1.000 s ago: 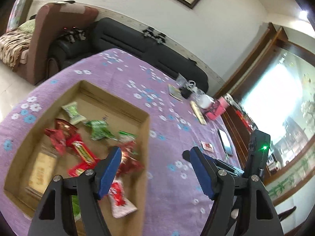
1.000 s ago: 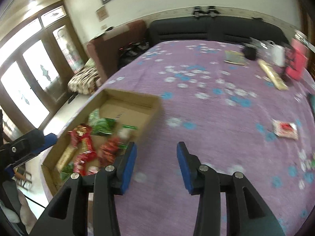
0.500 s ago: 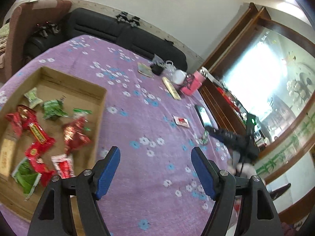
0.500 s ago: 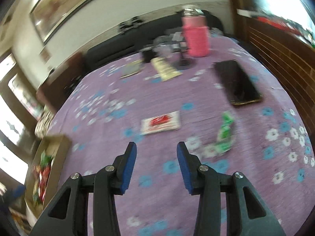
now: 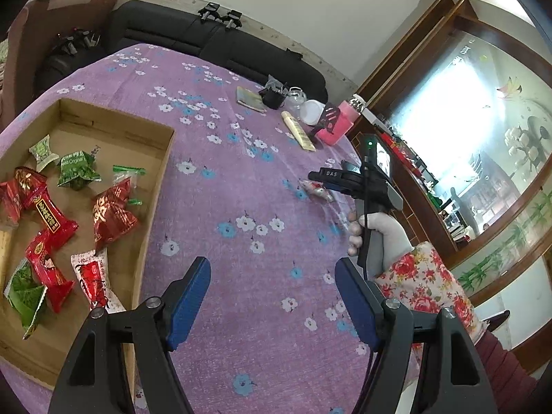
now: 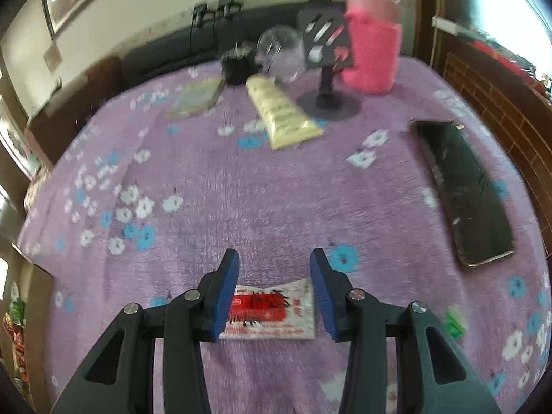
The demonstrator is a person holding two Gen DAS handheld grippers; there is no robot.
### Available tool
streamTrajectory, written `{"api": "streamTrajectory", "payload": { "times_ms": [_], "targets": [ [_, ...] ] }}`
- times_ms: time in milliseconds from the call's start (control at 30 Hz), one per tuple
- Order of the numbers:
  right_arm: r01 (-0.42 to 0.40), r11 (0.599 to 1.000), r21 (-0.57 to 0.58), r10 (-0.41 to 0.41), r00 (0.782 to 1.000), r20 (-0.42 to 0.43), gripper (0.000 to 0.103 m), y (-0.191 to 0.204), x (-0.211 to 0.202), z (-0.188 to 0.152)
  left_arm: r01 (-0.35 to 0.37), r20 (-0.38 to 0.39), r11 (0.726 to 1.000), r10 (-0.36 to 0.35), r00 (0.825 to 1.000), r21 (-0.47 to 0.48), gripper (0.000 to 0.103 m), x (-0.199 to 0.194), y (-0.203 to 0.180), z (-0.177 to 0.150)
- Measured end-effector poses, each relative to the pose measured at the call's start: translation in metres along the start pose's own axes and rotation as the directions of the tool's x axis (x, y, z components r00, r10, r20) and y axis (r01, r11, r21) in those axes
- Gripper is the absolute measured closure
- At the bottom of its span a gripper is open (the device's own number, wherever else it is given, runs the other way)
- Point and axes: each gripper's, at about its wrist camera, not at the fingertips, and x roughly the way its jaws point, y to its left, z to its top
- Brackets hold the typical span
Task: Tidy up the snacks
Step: 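Move both tools back to the table toward the last two snacks, then grasp the red-and-white packet with the left tool while the right tool grasps the green-wrapped candy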
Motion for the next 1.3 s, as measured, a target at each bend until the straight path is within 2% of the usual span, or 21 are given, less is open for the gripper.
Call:
{"api": "streamTrajectory", "payload": {
  "times_ms": [33,67,167,233,333,367,433,500,533,600,700,833,1033,1067,1100,1200,1300],
  "targets": [
    [-0.015,1.000,-0.016,0.015,1.000,-0.003,0.062,0.002,-0.002,-0.003,-0.001,-0.001,1.000,0.001,1.000,-0.001,0.025,0.001,0.001,0.000],
    [-0.067,0.998,-0.023,0.066,0.997,-0.026,0.064,0.004,-0.006,-0.008,-0.004,0.000,1.000,0.004,1.000,-0.002,0.025,0.002,0.002,0.001],
    [-0.149,0.986,-0.079,0.142,0.986,-0.085,0.079,0.014,-0.020,-0.029,-0.007,-0.009,1.000,0.007,1.000,-0.008,0.025,0.009,0.006,0.003],
    [-0.224,0.969,-0.100,0.210,0.968,-0.136,0.079,0.021,-0.030,-0.047,0.003,-0.028,1.000,-0.003,1.000,-0.012,0.025,0.017,0.007,0.001],
    [-0.407,0.910,-0.080,0.384,0.900,-0.207,0.079,0.021,-0.053,-0.073,0.013,-0.055,1.000,-0.013,0.998,0.001,0.025,0.025,0.004,-0.002],
    [-0.439,0.896,-0.063,0.423,0.888,-0.180,0.079,0.013,-0.066,-0.075,0.015,-0.060,1.000,-0.015,0.998,0.008,0.025,0.026,0.002,-0.003],
    [-0.465,0.885,0.024,0.466,0.883,-0.057,0.076,-0.021,-0.094,-0.070,0.015,-0.063,1.000,-0.013,0.998,0.020,0.025,0.026,0.001,-0.004],
    [-0.397,0.909,0.125,0.390,0.918,0.074,0.064,-0.063,-0.114,-0.067,0.014,-0.069,1.000,-0.012,0.998,0.024,0.025,0.028,0.001,-0.005],
    [-0.309,0.936,0.170,0.291,0.949,0.124,0.063,-0.086,-0.121,-0.067,0.015,-0.073,1.000,-0.013,0.997,0.023,0.025,0.029,0.001,-0.005],
    [-0.247,0.941,0.231,0.219,0.966,0.140,0.063,-0.111,-0.122,-0.069,0.018,-0.085,1.000,-0.015,0.996,0.025,0.025,0.034,-0.001,-0.007],
    [-0.212,0.934,0.288,0.180,0.974,0.135,0.063,-0.127,-0.112,-0.077,0.019,-0.111,0.999,-0.015,0.994,0.038,0.025,0.044,-0.007,-0.010],
    [-0.100,0.962,0.256,0.069,0.990,0.125,0.063,-0.113,-0.093,-0.079,0.012,-0.139,0.996,0.000,0.990,0.088,0.025,0.052,-0.021,-0.015],
    [-0.038,0.977,0.209,0.012,0.992,0.124,0.064,-0.104,-0.061,-0.071,-0.041,-0.137,0.980,0.068,0.988,0.193,0.025,0.058,-0.039,-0.017],
    [-0.025,0.981,0.192,0.001,0.992,0.122,0.067,-0.101,-0.058,-0.071,-0.053,-0.138,0.975,0.084,0.987,0.215,0.025,0.061,-0.042,-0.018],
    [-0.014,0.984,0.177,-0.007,0.993,0.119,0.081,-0.099,-0.055,-0.070,-0.059,-0.140,0.972,0.092,0.986,0.226,0.025,0.064,-0.043,-0.017],
    [0.001,0.988,0.155,-0.020,0.992,0.122,0.083,-0.095,-0.053,-0.074,-0.079,-0.155,0.958,0.126,0.980,0.275,0.025,0.081,-0.051,-0.018],
    [-0.019,0.985,0.169,-0.008,0.988,0.156,0.083,-0.098,-0.060,-0.076,-0.116,-0.158,0.931,0.180,0.971,0.347,0.025,0.104,-0.060,-0.017]
  ]
}}
